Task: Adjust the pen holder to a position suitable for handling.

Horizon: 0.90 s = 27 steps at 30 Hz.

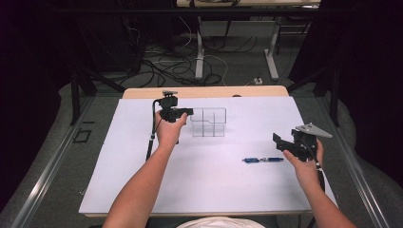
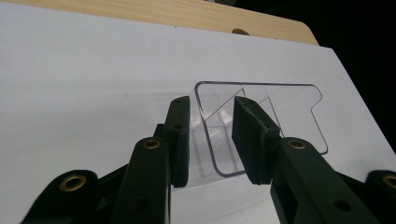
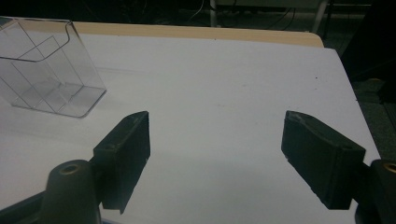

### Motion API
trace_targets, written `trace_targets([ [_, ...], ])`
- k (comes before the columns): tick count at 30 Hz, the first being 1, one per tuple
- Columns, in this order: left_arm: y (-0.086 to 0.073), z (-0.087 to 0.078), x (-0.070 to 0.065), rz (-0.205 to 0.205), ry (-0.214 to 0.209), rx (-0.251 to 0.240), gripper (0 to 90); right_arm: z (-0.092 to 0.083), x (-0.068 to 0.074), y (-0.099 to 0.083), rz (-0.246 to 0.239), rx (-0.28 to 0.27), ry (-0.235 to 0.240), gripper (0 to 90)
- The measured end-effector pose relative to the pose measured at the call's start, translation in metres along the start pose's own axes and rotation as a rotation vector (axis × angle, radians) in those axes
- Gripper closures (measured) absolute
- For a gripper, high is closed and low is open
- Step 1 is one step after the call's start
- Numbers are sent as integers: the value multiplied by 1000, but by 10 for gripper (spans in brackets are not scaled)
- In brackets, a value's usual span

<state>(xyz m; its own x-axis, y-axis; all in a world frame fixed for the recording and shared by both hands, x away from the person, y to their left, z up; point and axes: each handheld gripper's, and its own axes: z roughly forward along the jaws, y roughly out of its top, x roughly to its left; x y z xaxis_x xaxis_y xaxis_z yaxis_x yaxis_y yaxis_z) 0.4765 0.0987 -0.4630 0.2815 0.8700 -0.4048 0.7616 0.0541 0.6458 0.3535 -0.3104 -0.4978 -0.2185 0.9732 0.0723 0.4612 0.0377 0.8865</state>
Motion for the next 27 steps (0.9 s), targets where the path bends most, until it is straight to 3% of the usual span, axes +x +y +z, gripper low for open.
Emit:
trace_targets([
  [6, 0, 10, 2, -40, 10, 23, 727, 1, -1, -1, 1, 0, 12, 237],
  [11, -1, 15, 5, -44, 10, 58, 737, 1, -1, -1, 4, 7, 10, 238],
  [27, -2, 21, 3, -92, 13, 73, 795, 1, -1, -2, 6, 16, 23, 240],
])
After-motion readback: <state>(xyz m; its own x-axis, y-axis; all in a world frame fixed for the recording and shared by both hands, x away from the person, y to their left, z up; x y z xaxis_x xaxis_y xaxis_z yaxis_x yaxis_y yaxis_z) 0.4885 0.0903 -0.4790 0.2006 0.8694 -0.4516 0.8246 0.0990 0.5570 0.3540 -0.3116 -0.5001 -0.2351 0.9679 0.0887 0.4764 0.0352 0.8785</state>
